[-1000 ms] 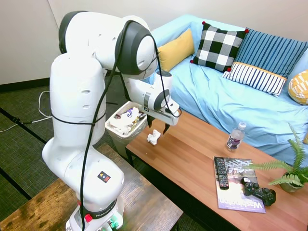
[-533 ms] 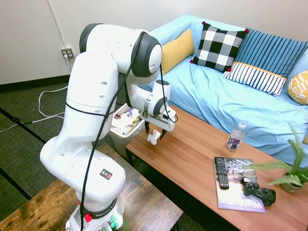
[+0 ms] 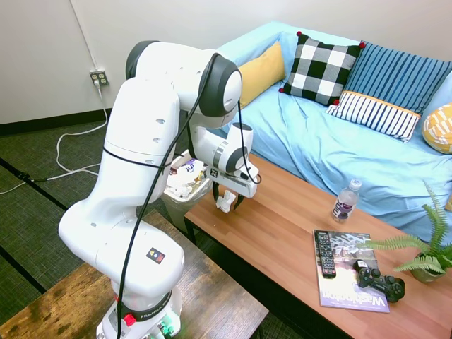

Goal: Throw the tissue in the trash bin

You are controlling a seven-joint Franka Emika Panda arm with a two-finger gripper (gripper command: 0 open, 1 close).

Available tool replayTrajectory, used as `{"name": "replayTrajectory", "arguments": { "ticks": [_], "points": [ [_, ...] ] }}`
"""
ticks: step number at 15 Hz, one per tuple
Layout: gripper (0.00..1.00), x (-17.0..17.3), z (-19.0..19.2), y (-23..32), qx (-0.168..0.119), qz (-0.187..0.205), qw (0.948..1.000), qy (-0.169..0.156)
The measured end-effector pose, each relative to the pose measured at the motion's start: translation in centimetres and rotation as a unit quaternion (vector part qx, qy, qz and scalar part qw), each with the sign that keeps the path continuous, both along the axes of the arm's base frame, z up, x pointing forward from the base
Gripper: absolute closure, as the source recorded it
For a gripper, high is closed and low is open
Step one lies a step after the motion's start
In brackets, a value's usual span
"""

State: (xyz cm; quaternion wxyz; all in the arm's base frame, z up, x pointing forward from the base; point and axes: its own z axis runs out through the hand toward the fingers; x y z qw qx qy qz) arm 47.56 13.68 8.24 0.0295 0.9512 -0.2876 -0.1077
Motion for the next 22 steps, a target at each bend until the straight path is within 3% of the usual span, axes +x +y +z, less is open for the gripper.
{"name": "replayTrajectory", "arguments": {
  "ticks": [16,19,22],
  "points": [
    [1.00,0.9,-0.1,-0.9,0.021,-0.014,0.9996,0.013],
    [1.00,1.7,2.1,-0.8,0.025,-0.017,0.9995,0.001],
    [1.00,3.0,7.1,-0.1,0.022,-0.017,0.9994,-0.018]
  ]
}}
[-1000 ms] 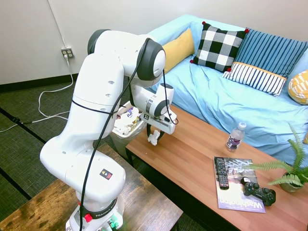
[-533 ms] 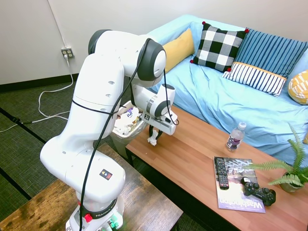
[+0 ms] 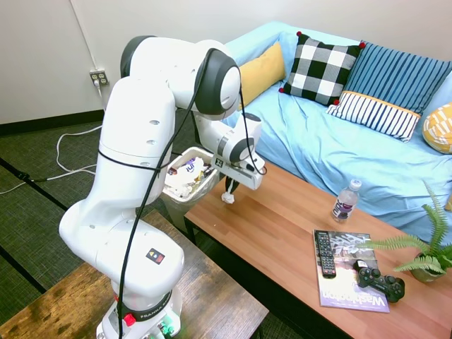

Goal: Throw the tissue in the trash bin

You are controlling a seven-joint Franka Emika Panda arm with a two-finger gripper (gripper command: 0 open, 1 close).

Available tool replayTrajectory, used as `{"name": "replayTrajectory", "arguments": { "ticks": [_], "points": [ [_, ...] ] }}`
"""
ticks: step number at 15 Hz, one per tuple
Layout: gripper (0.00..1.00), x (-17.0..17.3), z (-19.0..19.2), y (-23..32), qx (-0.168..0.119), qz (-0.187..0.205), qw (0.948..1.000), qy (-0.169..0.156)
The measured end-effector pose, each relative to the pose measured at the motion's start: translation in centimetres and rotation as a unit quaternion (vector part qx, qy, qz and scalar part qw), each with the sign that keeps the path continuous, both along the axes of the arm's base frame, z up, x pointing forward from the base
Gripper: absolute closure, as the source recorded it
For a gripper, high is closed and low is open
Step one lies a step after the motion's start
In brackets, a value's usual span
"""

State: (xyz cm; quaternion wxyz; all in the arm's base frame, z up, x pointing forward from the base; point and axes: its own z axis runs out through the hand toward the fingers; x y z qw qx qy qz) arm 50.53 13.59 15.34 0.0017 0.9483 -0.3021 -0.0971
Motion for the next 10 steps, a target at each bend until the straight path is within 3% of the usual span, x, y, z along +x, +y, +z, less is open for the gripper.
{"name": "replayTrajectory", "arguments": {
  "ticks": [5,10],
  "points": [
    [1.00,2.1,7.2,6.2,-0.014,0.013,0.9992,-0.036],
    [1.00,2.6,7.4,16.9,-0.022,0.042,0.9976,-0.052]
  ]
}}
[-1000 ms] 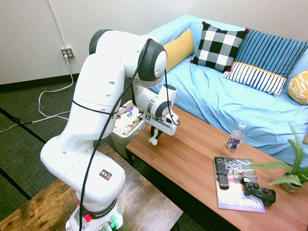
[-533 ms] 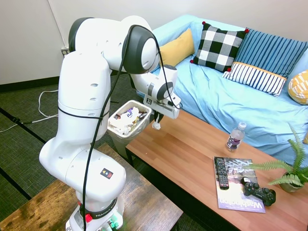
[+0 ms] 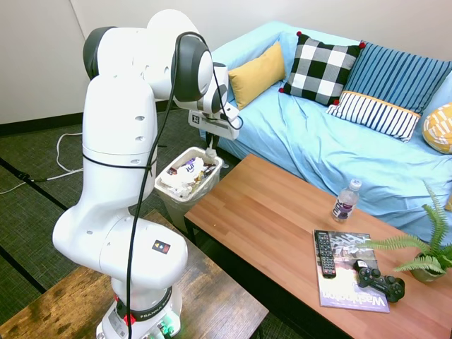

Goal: Throw the tissue in the trash bin

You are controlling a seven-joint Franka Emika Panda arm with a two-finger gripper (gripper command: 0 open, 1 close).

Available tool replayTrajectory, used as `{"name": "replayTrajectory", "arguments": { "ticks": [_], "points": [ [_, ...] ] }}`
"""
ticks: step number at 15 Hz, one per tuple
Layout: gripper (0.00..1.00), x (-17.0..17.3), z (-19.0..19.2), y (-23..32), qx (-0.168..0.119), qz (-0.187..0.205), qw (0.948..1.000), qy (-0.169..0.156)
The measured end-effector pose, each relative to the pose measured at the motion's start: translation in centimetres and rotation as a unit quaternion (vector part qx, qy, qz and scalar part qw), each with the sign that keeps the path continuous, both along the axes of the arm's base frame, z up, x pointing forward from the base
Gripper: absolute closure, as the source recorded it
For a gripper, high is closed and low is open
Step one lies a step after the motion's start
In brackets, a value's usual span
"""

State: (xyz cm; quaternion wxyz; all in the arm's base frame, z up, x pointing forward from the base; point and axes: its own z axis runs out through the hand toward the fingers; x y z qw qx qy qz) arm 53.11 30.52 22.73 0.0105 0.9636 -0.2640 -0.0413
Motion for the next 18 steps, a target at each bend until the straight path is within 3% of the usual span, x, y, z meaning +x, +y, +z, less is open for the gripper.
{"name": "replayTrajectory", "arguments": {
  "ticks": [7,8,12,18],
  "points": [
    [1.00,-1.5,-2.6,10.1,0.011,0.033,0.9994,0.003],
    [0.00,-1.8,-3.1,11.0,0.012,0.036,0.9993,0.003],
    [0.00,-2.5,-5.2,12.8,0.002,0.042,0.9991,0.006],
    [0.00,-1.4,-5.1,13.0,0.004,0.038,0.9993,-0.001]
  ]
}}
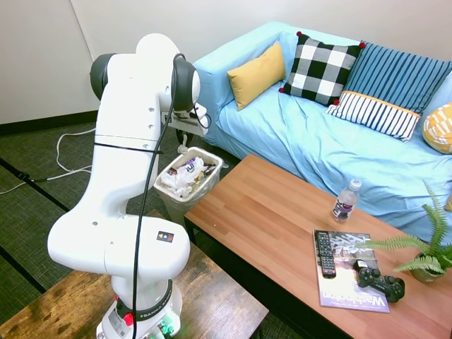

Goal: Throw the tissue in the trash bin

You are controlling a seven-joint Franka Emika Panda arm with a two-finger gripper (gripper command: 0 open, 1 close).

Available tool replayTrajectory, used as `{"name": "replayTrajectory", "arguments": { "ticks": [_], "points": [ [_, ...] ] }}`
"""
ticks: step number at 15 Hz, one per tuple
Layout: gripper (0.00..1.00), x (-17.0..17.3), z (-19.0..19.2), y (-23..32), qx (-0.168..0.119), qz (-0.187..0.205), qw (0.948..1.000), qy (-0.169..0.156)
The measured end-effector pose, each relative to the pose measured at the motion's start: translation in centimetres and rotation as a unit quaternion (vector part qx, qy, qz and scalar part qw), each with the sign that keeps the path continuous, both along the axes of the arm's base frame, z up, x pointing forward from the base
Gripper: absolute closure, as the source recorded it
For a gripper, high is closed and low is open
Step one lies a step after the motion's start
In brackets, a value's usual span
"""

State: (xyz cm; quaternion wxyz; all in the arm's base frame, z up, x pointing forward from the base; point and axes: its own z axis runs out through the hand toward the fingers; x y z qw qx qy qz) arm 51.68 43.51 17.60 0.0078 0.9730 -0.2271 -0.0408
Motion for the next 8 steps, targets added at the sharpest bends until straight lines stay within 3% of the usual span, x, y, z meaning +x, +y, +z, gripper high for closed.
{"name": "replayTrajectory", "arguments": {
  "ticks": [8],
  "points": [
    [0.00,0.04,0.17,-0.04,-0.007,0.000,0.9999,0.008]
  ]
}}
